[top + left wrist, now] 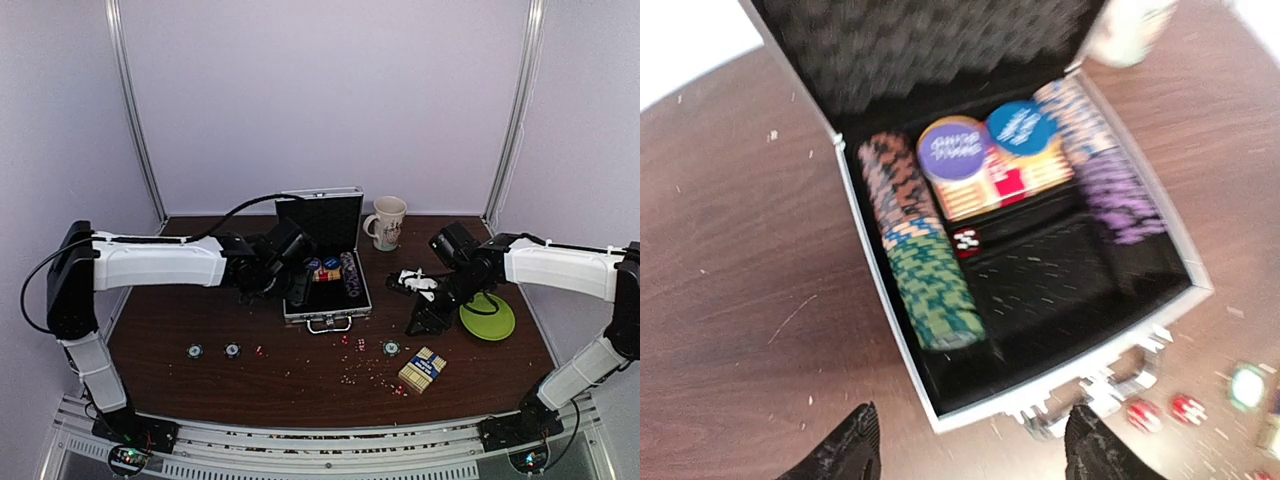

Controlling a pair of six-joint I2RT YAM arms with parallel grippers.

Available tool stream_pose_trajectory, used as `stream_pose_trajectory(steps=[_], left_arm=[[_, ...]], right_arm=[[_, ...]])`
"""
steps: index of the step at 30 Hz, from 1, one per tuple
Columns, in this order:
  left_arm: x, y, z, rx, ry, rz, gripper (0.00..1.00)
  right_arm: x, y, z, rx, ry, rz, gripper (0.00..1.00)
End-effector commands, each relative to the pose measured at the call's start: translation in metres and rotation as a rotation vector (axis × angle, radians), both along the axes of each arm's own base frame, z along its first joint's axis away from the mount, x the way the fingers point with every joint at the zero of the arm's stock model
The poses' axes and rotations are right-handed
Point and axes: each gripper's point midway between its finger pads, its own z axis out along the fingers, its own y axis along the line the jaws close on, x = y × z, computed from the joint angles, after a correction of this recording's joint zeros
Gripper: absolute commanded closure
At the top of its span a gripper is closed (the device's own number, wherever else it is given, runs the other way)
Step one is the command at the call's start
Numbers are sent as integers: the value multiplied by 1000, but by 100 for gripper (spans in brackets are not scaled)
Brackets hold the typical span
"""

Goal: Pack up texas hold em set

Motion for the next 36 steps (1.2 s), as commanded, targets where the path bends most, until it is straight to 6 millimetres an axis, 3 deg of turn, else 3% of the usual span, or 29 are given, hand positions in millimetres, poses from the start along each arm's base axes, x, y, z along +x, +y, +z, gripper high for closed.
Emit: stream_pose_trajectory(steps=[1,10,16,20,25,28,36], left_arm=[[-31,9,18,-17,23,-101,34],[-85,55,-3,36,201,-149,35],[-112,118,-20,108,363,-49,39],[-117,162,-30,94,429,48,41],[-118,201,-48,54,575,141,43],[-113,212,-56,45,625,168,40],[-103,218,-87,45,753,150,38]], right_arm=[[4,-2,-4,-45,9,4,46],[7,17,-14,-164,-2,75,46],[1,41,-17,-203,-9,149,46],[-2,53,-14,-204,-7,182,46],[-5,55,-12,-185,-6,183,46],[-8,53,-13,-177,-8,179,46],[-16,43,-13,-172,-30,179,46]])
